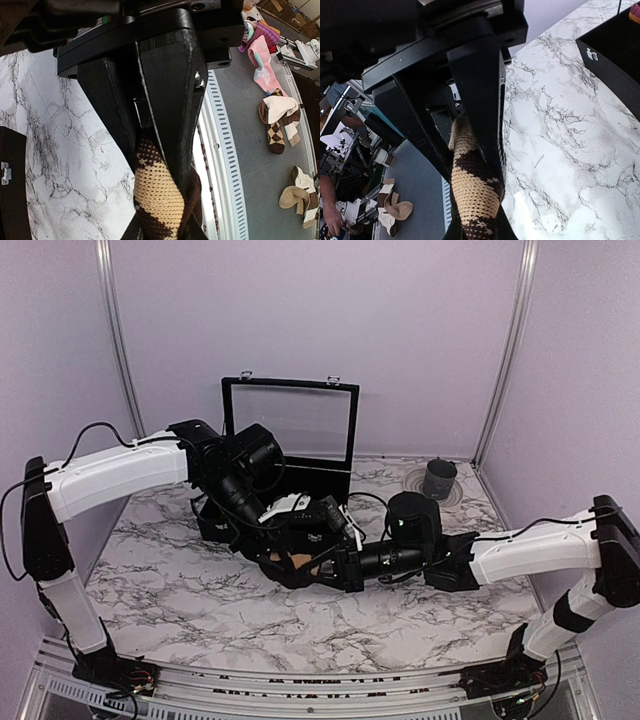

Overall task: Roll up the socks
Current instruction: Pass from the right arm to the left, then place the sock in the storage box.

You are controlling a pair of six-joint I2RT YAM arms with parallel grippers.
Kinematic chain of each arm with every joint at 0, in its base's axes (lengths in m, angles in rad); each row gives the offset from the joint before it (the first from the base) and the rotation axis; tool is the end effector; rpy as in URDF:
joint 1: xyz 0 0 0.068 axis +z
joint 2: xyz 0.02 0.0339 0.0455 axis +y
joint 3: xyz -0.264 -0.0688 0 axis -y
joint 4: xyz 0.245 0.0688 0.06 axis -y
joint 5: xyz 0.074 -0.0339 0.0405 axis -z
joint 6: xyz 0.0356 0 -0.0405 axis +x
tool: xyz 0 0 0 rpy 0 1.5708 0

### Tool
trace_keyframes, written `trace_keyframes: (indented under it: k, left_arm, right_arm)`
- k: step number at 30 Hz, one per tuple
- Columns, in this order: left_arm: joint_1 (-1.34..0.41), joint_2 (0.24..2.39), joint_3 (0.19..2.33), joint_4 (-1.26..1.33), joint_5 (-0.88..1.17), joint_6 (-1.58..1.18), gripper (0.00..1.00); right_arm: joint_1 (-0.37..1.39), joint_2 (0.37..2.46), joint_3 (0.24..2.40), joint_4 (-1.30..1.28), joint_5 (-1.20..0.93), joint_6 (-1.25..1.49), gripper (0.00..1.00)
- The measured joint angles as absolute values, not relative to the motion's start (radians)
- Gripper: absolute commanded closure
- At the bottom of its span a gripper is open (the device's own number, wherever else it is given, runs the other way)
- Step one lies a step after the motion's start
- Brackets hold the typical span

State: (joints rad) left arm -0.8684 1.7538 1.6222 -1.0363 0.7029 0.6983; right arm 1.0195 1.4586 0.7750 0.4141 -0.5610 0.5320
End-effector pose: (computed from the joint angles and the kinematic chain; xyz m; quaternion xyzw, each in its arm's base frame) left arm 0.2140 -0.2885 0.3074 0.6979 0.6032 -0.3520 0.1585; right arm 0.1508 0.2814 0.2399 -0.3473 0.7015 0.5648 0.2613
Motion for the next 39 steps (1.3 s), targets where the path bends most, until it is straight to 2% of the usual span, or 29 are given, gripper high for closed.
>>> trace_keyframes:
  k: [2, 8, 10, 11, 15, 19, 20, 22, 24, 25, 26, 27, 29, 34, 39]
  left_arm:
    - [-0.863, 1.761, 1.624, -1.044, 0.726, 0.701, 0.75]
    - [-0.825, 1.776, 1.629, -1.063, 0.83, 0.7, 0.73]
    - [-0.808, 1.785, 1.642, -1.084, 0.875, 0.697, 0.63]
    - [-0.797, 1.792, 1.65, -1.1, 0.904, 0.694, 0.61]
    - [-0.758, 1.819, 1.67, -1.18, 0.993, 0.694, 0.74]
    - [-0.738, 1.827, 1.674, -1.231, 1.044, 0.705, 1.0]
    - [-0.732, 1.827, 1.674, -1.24, 1.052, 0.708, 1.0]
    - [-0.72, 1.828, 1.676, -1.247, 1.068, 0.715, 1.0]
    - [-0.707, 1.832, 1.676, -1.253, 1.082, 0.714, 1.0]
    - [-0.702, 1.835, 1.678, -1.255, 1.084, 0.712, 1.0]
    - [-0.693, 1.84, 1.681, -1.256, 1.077, 0.701, 1.0]
    - [-0.681, 1.842, 1.682, -1.251, 1.062, 0.686, 1.0]
    - [-0.644, 1.84, 1.682, -1.231, 0.996, 0.643, 1.0]
    - [-0.49, 1.846, 1.702, -1.15, 0.68, 0.535, 1.0]
    - [-0.319, 1.945, 1.86, -1.096, 0.376, 0.506, 1.0]
  right_arm:
    - [1.019, 1.459, 0.761, 0.442, -0.566, 0.546, 1.0]
    - [1.017, 1.459, 0.747, 0.502, -0.567, 0.561, 1.0]
    - [1.016, 1.459, 0.747, 0.526, -0.567, 0.561, 1.0]
    - [1.016, 1.459, 0.746, 0.541, -0.566, 0.561, 1.0]
    - [1.016, 1.459, 0.741, 0.598, -0.566, 0.558, 1.0]
    - [1.011, 1.473, 0.741, 0.638, -0.567, 0.558, 1.0]
    - [1.011, 1.476, 0.741, 0.648, -0.566, 0.558, 1.0]
    - [1.011, 1.478, 0.741, 0.662, -0.559, 0.558, 0.89]
    - [1.011, 1.483, 0.745, 0.665, -0.548, 0.558, 0.73]
    - [1.011, 1.488, 0.751, 0.663, -0.54, 0.556, 0.61]
    - [1.011, 1.494, 0.757, 0.659, -0.527, 0.547, 0.56]
    - [1.011, 1.496, 0.76, 0.652, -0.513, 0.548, 0.51]
    - [1.01, 1.494, 0.76, 0.625, -0.482, 0.533, 0.5]
    - [1.005, 1.436, 0.76, 0.499, -0.361, 0.458, 0.52]
    - [0.998, 1.338, 0.754, 0.418, -0.263, 0.402, 0.55]
